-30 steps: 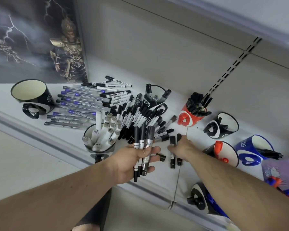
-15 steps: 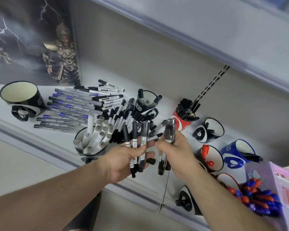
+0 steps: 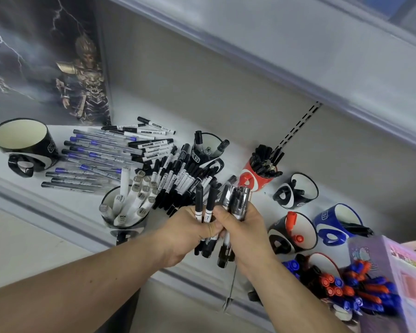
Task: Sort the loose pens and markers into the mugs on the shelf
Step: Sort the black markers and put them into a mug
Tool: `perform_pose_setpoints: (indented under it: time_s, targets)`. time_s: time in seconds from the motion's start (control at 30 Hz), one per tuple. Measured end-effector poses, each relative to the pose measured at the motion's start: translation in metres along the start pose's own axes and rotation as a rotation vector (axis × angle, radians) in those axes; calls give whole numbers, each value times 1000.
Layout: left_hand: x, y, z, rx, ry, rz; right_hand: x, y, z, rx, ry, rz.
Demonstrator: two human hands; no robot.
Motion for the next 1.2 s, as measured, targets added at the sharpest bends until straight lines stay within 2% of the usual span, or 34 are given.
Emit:
perform_pose_setpoints:
  time_s: [0.13,0.2,0.27,0.37,0.47,0.67,0.73,0.83,0.9,1.0,1.13,1.2]
  targets:
    - [6,-2,0,-32,-42,-168,-3,4,-6,43,-20,-45]
    - [6,1,0,-9,-38,-239,-7,10,-10,101,-40,-185]
    - [5,0,0,0,-15,-202,-12,10,-14,131,-62,-315]
    - [-1,-1,-2,-61,16,-192,-9,0,-19,91,-123,-423]
    - [-4,1,-5,-96,1,-257,5,-7,-24,29,-263,-566]
    - [12,-8,-3,14,-94,-186,9,-19,-23,-55,-361,-513]
    - [12,-10,-3,64,-79,-125,-1,-12,-20,14,-300,-430]
    - [10,-12,-5,97,-42,16,-23,15,-14,305,-75,-304]
    - [12,-10,-7,90,-21,35,-36,27,-11,431,35,-180]
    - [15,-3,-10,56,4,23,-49,29,-16,368,36,-36]
    - [23,14,-15,22,17,-86,-36,29,-28,144,-293,30]
    - [24,20,-17,38,12,-114,-32,25,-30,32,-370,6]
Point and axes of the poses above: each hand's wrist, its own z-axis away from the middle knuckle, its own y-axis out of the back of the hand, x = y × z, the point moved 8 cm from there along -z, towards the middle knuckle, and after that the axes turned 15 degrees about -y, right-handed, at the moved point
